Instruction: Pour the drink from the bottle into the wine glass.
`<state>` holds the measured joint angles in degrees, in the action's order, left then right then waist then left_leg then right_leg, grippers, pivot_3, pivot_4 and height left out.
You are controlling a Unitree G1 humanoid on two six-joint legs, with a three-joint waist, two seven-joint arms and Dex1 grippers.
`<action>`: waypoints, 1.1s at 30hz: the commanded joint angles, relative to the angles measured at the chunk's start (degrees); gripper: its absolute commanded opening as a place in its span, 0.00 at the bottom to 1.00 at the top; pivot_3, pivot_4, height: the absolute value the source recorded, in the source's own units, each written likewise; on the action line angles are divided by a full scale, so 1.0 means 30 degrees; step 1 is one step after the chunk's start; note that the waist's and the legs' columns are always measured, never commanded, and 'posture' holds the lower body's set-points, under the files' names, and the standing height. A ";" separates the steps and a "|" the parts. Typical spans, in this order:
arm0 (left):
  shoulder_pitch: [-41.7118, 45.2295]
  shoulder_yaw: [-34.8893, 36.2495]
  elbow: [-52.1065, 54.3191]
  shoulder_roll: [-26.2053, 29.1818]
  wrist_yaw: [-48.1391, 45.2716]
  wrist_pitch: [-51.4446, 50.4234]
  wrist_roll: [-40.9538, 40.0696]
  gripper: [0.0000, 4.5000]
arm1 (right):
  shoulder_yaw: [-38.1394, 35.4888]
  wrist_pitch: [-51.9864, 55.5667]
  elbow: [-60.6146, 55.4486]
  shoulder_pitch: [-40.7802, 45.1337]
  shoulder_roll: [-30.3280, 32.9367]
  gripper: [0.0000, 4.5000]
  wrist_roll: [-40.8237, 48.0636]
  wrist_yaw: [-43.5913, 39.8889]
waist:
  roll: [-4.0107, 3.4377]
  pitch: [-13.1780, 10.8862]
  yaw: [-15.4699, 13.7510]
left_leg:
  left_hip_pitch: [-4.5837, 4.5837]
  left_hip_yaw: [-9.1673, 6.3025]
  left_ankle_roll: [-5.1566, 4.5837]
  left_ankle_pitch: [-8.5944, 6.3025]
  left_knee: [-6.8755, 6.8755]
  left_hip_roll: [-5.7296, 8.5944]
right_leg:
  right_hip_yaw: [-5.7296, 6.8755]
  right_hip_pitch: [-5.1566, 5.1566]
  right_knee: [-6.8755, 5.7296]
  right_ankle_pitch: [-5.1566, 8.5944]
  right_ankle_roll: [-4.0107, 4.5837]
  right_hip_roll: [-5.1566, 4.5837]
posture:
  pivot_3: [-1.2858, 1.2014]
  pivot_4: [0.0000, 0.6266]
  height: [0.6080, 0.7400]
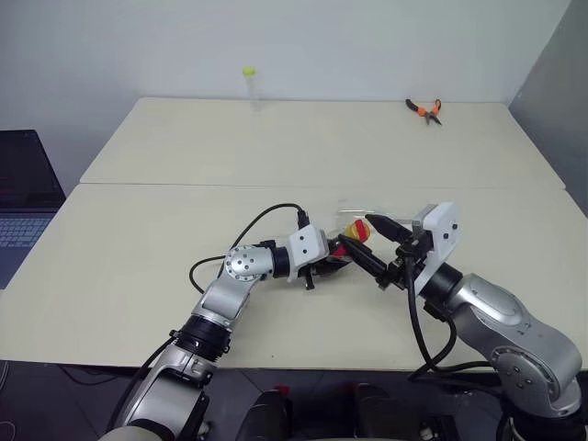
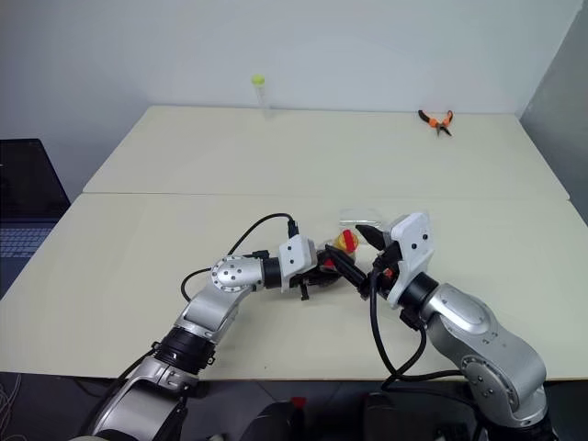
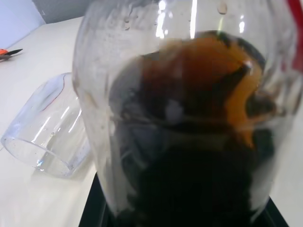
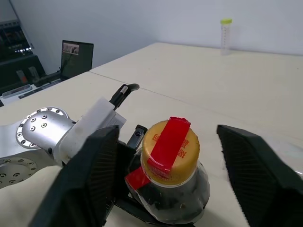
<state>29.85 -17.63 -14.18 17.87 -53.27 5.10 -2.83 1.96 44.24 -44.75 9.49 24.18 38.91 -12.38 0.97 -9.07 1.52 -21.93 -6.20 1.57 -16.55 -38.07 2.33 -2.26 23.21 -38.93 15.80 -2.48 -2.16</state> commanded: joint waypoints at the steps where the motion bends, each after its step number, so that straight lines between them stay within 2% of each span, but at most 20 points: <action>1: 0.0391 0.0282 0.0565 -0.0043 0.0105 0.0407 -0.0098 0.27 | -0.0325 -0.0400 -0.0351 0.0199 0.0014 0.46 -0.0112 -0.0192 | 0.0000 0.0000 -0.0001 | 0.0000 -0.0001 0.0000 0.0000 0.0000 0.0000 | 0.0000 0.0000 0.0000 0.0000 0.0000 0.0000 | 0.52 0.24 1.00; 3: 0.0393 0.0283 0.0571 -0.0037 0.0110 0.0397 -0.0096 0.27 | -0.0411 -0.0417 -0.0281 0.0229 0.0075 0.30 -0.0100 -0.0286 | 0.0000 0.0000 0.0001 | 0.0001 -0.0003 0.0000 0.0000 0.0001 -0.0001 | 0.0001 0.0000 0.0000 0.0000 0.0000 0.0001 | 0.52 0.24 1.00; 4: 0.0388 0.0285 0.0593 -0.0030 0.0113 0.0381 -0.0099 0.27 | -0.0458 -0.0449 -0.0206 0.0267 0.0148 0.27 -0.0120 -0.0392 | 0.0000 0.0000 0.0002 | 0.0001 -0.0003 0.0000 0.0000 0.0001 -0.0001 | 0.0003 0.0000 0.0000 0.0000 0.0000 0.0000 | 0.52 0.24 1.00; 7: 0.0341 0.0284 0.0797 -0.0007 0.0114 0.0257 -0.0131 0.27 | -0.0708 -0.0664 0.0368 0.0605 0.0558 0.27 -0.0201 -0.1129 | 0.0000 0.0000 0.0003 | 0.0001 0.0001 0.0000 0.0000 0.0001 0.0000 | 0.0000 0.0000 0.0000 0.0000 0.0000 0.0001 | 0.52 0.24 1.00; 9: 0.0266 0.0311 0.1087 0.0043 0.0051 0.0087 -0.0239 0.26 | -0.0771 -0.1086 0.1360 0.1246 0.1375 0.27 -0.0358 -0.2610 | 0.0000 -0.0001 0.0010 | 0.0001 0.0001 0.0000 0.0000 0.0001 0.0002 | 0.0001 0.0000 -0.0001 0.0000 0.0000 0.0001 | 0.52 0.24 1.00; 13: -0.0102 0.0398 0.1932 0.0213 -0.0370 -0.0333 -0.0768 0.26 | -0.0412 -0.2562 0.4580 0.2830 0.3669 0.27 -0.0914 -0.6947 | 0.0000 -0.0001 0.0045 | 0.0011 0.0014 -0.0006 -0.0002 0.0002 0.0007 | -0.0001 -0.0007 0.0000 0.0000 0.0000 0.0006 | 0.52 0.24 1.00; 14: -0.0260 0.0382 0.2227 0.0297 -0.0606 -0.0390 -0.0977 0.26 | -0.0095 -0.2977 0.5925 0.3607 0.4581 0.27 -0.1129 -0.8737 | 0.0001 -0.0002 0.0054 | 0.0011 0.0004 -0.0006 -0.0002 0.0003 0.0001 | 0.0008 -0.0007 0.0001 0.0000 0.0000 0.0009 | 0.52 0.24 1.00; 16: -0.0775 0.0362 0.3125 0.0474 -0.1026 -0.0505 -0.1487 0.26 | 0.1429 -0.4823 0.9680 0.6001 0.6810 0.27 -0.2855 -1.3133 | -0.0035 -0.0023 0.0113 | 0.0013 0.0031 -0.0007 -0.0002 0.0001 0.0006 | -0.0012 -0.0006 0.0005 0.0000 0.0000 0.0012 | 0.52 0.24 1.00; 19: -0.1127 0.0156 0.3592 0.0585 -0.1033 -0.0106 -0.1207 0.26 | 0.3334 -0.7223 1.3806 0.9261 0.7897 0.27 -0.4778 -1.6650 | -0.0033 -0.0039 0.0170 | 0.0030 0.0052 -0.0010 -0.0003 0.0002 -0.0005 | -0.0019 -0.0007 0.0007 0.0000 0.0001 0.0015 | 0.52 0.24 1.00; 21: -0.1202 0.0093 0.3609 0.0538 -0.0822 0.0119 -0.0936 0.26 | 0.3904 -0.8237 1.5155 1.0577 0.7769 0.27 -0.5219 -1.7905 | -0.0036 -0.0043 0.0141 | 0.0030 0.0021 -0.0010 -0.0003 0.0017 -0.0026 | 0.0004 -0.0005 0.0008 0.0000 0.0002 0.0032 | 0.52 0.24 1.00; 24: -0.1274 0.0107 0.3661 0.0475 -0.0618 0.0052 -0.0940 0.26 | 0.4055 -0.8025 1.5228 1.1001 0.7626 0.27 -0.4870 -1.8806 | -0.0034 -0.0044 0.0065 | 0.0005 0.0011 -0.0003 0.0000 0.0009 -0.0018 | 0.0007 0.0004 0.0015 -0.0001 0.0004 -0.0003 | 0.52 0.24 1.00; 28: -0.1473 0.0208 0.3853 0.0442 -0.0351 -0.0189 -0.1009 0.26 | 0.3178 -0.4736 1.2388 1.0268 0.7500 0.27 -0.2384 -1.8506 | -0.0033 -0.0044 -0.0002 | -0.0022 0.0024 0.0010 0.0006 -0.0009 0.0011 | -0.0013 0.0004 0.0044 -0.0002 0.0002 -0.0094 | 0.52 0.24 1.00; 29: -0.1500 0.0233 0.3857 0.0445 -0.0317 -0.0208 -0.1002 0.26 | 0.2887 -0.4352 1.1781 0.9955 0.7412 0.43 -0.2136 -1.8232 | -0.0033 -0.0044 -0.0022 | -0.0026 0.0015 0.0011 0.0007 -0.0008 0.0016 | -0.0001 0.0007 0.0043 -0.0001 0.0002 -0.0126 | 0.52 0.24 1.00; 33: -0.1378 0.0487 0.3612 0.0328 -0.0012 -0.0342 -0.1077 0.26 | 0.0511 -0.1808 0.8220 0.7697 0.7041 0.73 0.0082 -1.5938 | -0.0034 -0.0044 -0.0123 | -0.0025 -0.0006 0.0005 0.0004 -0.0007 0.0014 | 0.0009 0.0013 0.0018 -0.0002 0.0003 -0.0129 | 0.52 0.24 1.00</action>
<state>24.66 -17.60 -6.26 19.38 -53.64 2.78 -4.49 8.24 36.01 -14.42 33.66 45.26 35.39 -63.35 0.87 -9.20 1.15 -22.01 -6.23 1.58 -16.54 -38.08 2.37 -2.22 23.24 -38.88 15.80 -2.47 -2.55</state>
